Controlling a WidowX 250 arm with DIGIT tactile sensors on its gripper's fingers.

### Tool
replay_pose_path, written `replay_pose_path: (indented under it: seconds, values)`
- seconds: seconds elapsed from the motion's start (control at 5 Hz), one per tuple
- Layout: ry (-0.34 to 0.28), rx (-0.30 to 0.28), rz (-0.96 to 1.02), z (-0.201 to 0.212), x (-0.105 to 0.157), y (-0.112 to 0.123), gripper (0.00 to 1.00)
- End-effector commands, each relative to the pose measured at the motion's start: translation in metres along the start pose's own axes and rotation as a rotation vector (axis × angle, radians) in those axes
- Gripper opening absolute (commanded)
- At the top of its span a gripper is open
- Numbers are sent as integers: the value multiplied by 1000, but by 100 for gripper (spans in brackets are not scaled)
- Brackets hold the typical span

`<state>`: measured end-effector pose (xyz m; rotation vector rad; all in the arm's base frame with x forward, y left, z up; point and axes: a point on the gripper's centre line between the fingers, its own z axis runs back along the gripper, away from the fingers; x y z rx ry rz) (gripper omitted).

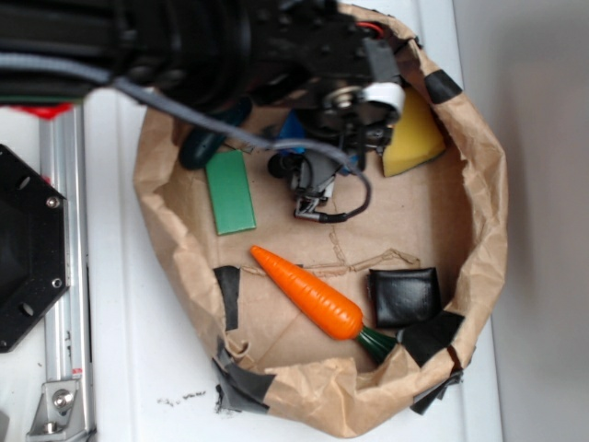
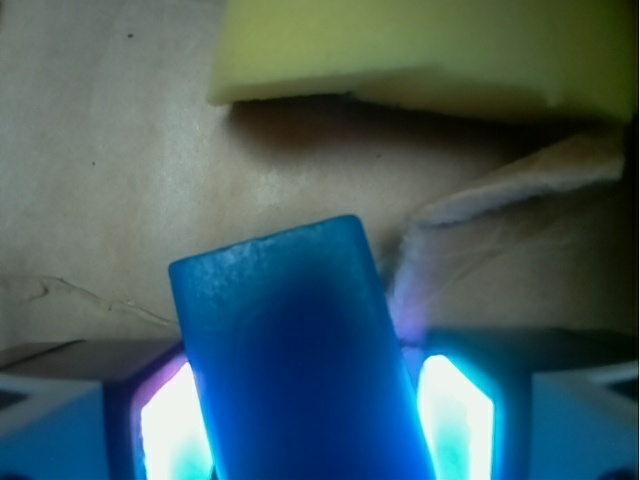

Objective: Grab the blue block.

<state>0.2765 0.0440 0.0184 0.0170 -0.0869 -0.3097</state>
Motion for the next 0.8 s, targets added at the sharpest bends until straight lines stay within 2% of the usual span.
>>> replay_pose_path:
  seconds: [0.0, 0.2, 0.4, 0.6]
  values:
    - [-73, 108, 112, 108, 43, -24, 0]
    - [-89, 241, 136, 150, 42, -31, 0]
    - [-101, 174, 173, 158, 38, -29, 0]
    - [-116, 151, 188, 158, 34, -25, 0]
